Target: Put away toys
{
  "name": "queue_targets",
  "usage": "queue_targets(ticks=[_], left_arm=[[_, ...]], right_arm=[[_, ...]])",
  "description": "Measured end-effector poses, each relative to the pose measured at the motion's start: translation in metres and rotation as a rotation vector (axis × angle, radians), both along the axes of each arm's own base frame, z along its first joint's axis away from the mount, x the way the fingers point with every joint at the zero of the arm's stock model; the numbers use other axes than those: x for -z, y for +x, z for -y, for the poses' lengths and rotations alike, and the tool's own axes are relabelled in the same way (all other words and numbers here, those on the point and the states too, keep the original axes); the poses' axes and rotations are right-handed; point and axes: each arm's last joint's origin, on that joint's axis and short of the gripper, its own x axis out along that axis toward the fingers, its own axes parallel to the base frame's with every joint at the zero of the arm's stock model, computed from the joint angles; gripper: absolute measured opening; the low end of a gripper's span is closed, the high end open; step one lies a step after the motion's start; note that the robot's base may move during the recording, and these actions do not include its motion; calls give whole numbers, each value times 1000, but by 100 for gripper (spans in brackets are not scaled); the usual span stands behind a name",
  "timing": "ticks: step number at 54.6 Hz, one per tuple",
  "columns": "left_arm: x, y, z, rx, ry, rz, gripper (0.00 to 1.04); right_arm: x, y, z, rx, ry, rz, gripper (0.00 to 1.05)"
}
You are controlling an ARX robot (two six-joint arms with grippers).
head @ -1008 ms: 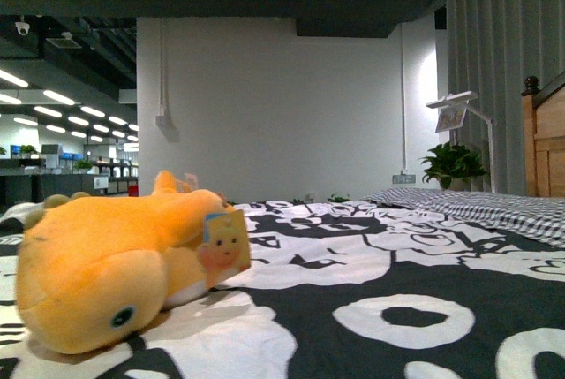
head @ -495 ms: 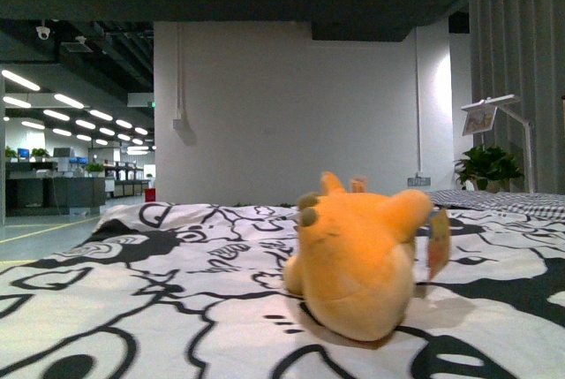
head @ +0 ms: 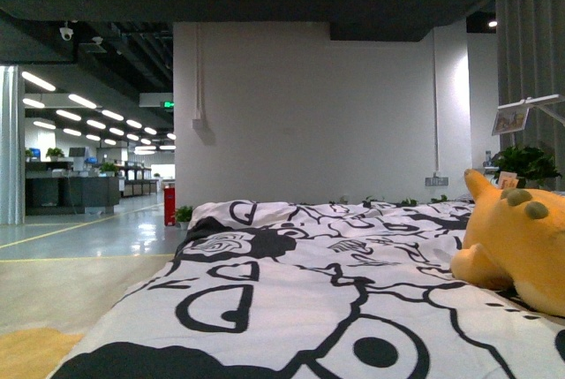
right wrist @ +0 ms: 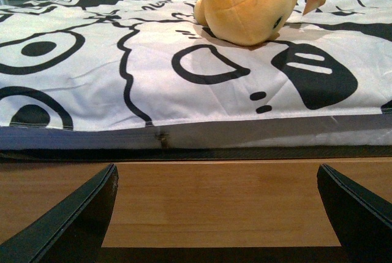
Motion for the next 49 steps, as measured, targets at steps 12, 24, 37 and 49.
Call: queue_targets(ticks=[12, 24, 37, 49], left_arm=[[0, 0, 0, 0, 0, 0, 98], [0, 0, 0, 2, 0, 0, 98], [0, 0, 0, 2, 0, 0, 98], [0, 0, 0, 2, 0, 0, 98]], right_arm=[[4, 2, -1, 167, 42, -77, 98], [-17, 18, -17, 170, 55, -11, 98], [-48, 56, -37, 139, 38, 108, 98], [-60, 95, -54, 149, -17, 175, 98]])
